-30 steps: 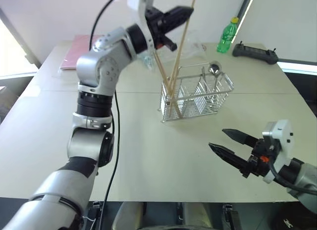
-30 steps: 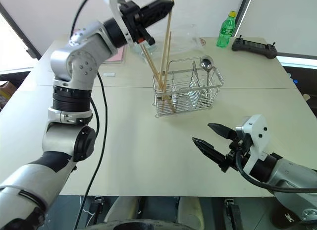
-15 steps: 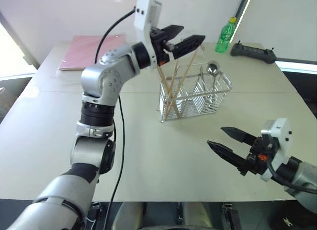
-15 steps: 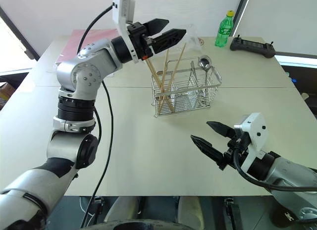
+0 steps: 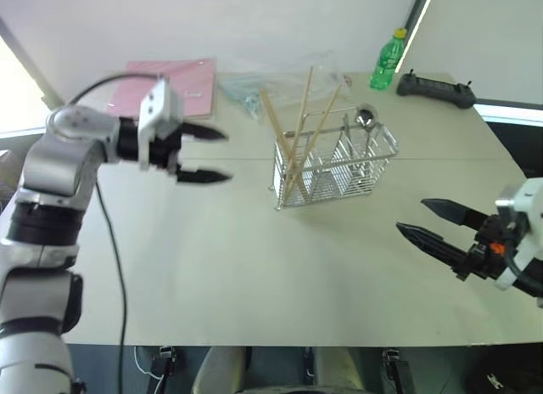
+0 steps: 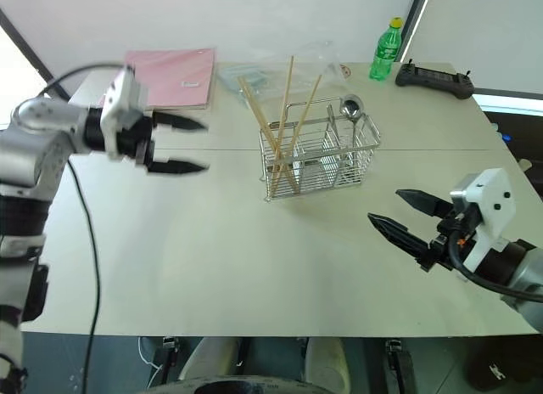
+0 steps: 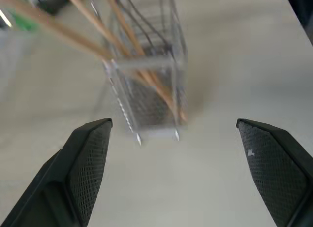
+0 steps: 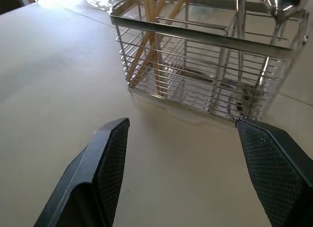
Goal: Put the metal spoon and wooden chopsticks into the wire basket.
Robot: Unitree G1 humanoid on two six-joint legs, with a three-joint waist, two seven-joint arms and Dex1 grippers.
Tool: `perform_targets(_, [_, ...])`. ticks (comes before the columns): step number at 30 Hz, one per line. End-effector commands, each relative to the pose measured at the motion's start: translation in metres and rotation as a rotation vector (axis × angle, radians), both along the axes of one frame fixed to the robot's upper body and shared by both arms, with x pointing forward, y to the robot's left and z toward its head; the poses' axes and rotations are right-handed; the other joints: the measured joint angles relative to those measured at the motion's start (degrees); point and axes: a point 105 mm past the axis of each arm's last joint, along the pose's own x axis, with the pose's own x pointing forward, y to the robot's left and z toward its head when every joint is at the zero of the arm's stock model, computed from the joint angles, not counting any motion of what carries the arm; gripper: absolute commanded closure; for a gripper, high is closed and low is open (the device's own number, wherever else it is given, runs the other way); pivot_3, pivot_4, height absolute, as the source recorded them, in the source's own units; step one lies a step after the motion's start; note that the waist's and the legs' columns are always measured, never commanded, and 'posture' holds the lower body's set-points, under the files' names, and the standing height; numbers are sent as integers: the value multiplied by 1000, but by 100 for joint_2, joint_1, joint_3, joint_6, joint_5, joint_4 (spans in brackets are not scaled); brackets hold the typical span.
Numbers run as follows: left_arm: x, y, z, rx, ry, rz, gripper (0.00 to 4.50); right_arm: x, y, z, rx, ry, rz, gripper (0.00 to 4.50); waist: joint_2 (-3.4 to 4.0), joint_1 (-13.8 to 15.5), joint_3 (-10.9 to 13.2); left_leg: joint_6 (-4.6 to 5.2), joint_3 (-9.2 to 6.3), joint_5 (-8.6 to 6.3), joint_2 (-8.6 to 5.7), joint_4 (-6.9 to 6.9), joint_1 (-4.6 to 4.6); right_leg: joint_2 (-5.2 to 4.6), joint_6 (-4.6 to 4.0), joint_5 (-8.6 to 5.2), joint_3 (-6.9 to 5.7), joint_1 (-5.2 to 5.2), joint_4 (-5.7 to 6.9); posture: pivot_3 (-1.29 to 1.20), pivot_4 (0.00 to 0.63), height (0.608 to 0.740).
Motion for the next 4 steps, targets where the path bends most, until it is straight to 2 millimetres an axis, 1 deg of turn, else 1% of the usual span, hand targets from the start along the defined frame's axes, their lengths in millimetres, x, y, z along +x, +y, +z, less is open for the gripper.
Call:
perform_targets(1, [-6,7,-1,83,-42,-38,207,1,-5,9,-27,-36,-1,937,0,11,0,0,-3,0,3,2,-3,-2,0,0,0,1,-2,0,150,722])
perform_targets(4, [-5,6,-3,85,-55,-31,207,4,-7,10,-25,-42,-13,937,0,5,0,0,-4,0,1,7,-5,-8,2,-1,1,6,-7,0,150,722])
